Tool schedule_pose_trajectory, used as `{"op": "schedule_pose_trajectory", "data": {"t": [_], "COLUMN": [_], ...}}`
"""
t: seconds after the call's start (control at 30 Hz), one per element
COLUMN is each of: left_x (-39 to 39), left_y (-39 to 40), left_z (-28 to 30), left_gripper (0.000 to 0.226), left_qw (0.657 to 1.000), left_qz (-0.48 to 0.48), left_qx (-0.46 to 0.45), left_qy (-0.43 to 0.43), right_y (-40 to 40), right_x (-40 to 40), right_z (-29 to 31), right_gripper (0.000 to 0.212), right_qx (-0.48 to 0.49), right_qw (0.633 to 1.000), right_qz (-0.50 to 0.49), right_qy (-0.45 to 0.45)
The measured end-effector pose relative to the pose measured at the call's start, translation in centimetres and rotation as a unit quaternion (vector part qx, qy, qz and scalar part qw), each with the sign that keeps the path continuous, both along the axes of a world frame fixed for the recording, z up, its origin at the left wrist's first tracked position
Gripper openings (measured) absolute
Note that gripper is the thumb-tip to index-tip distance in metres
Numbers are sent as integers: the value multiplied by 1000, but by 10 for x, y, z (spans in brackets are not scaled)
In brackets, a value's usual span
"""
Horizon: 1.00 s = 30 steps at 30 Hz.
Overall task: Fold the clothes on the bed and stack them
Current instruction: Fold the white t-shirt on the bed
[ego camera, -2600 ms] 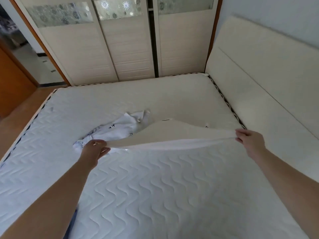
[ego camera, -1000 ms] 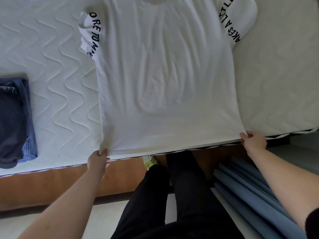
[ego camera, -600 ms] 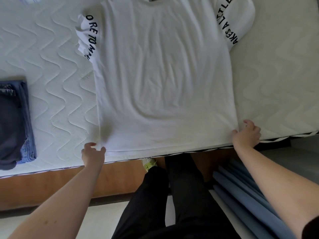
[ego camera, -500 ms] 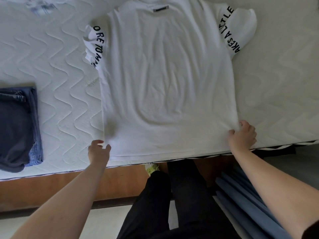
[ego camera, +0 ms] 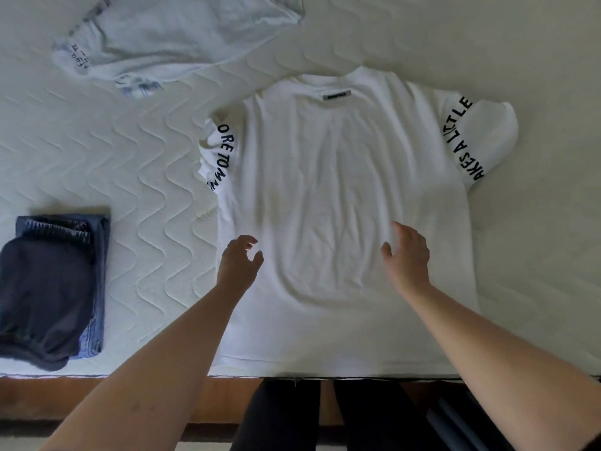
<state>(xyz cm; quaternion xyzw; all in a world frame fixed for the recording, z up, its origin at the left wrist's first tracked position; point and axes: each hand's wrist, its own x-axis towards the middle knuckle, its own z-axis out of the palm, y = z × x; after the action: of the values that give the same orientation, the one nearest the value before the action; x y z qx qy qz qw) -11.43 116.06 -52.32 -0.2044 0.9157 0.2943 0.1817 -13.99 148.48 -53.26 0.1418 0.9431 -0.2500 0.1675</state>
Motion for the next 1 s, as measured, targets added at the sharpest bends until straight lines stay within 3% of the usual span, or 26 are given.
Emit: {"op": "schedule_pose_trajectory", "data": {"t": [0.27, 0.43, 0.57, 0.63, 0.73, 0.8, 0.9, 0.93, 1.0], "left_x": [-108, -170, -220, -242, -272, -285, -288, -287, -282], "left_y": [-38, -90, -134, -151, -166, -170, -175, -177, -185], "left_z": [-8, -5, -15, -23, -35, -40, -45, -43, -37], "left_gripper": [43, 48, 73, 77, 89, 72, 17, 8, 18], "left_qw": [992, 984, 992, 993, 969, 952, 960, 968, 983], "left_qz": [-63, 11, 27, -59, -200, -266, -268, -243, -172], "left_qx": [-48, -36, -48, -88, -143, -149, -66, -27, 29], "left_qy": [96, 173, 115, 52, -24, -30, 44, 54, 54], "right_y": [-60, -125, -186, -215, -255, -278, -304, -310, -318], "right_x": [-81, -139, -177, -191, -206, -212, -215, -215, -217], "right_z": [-21, -25, -26, -26, -28, -32, -37, -38, -42], "right_gripper": [54, 57, 58, 58, 60, 62, 68, 70, 71], "right_qx": [-4, -27, -67, -90, -149, -177, -222, -242, -280], "right_qw": [997, 993, 986, 981, 970, 964, 960, 959, 954], "right_qz": [65, 104, 145, 168, 190, 198, 171, 148, 109], "right_qy": [48, 55, 41, 36, 18, 11, 11, 4, -11]}}
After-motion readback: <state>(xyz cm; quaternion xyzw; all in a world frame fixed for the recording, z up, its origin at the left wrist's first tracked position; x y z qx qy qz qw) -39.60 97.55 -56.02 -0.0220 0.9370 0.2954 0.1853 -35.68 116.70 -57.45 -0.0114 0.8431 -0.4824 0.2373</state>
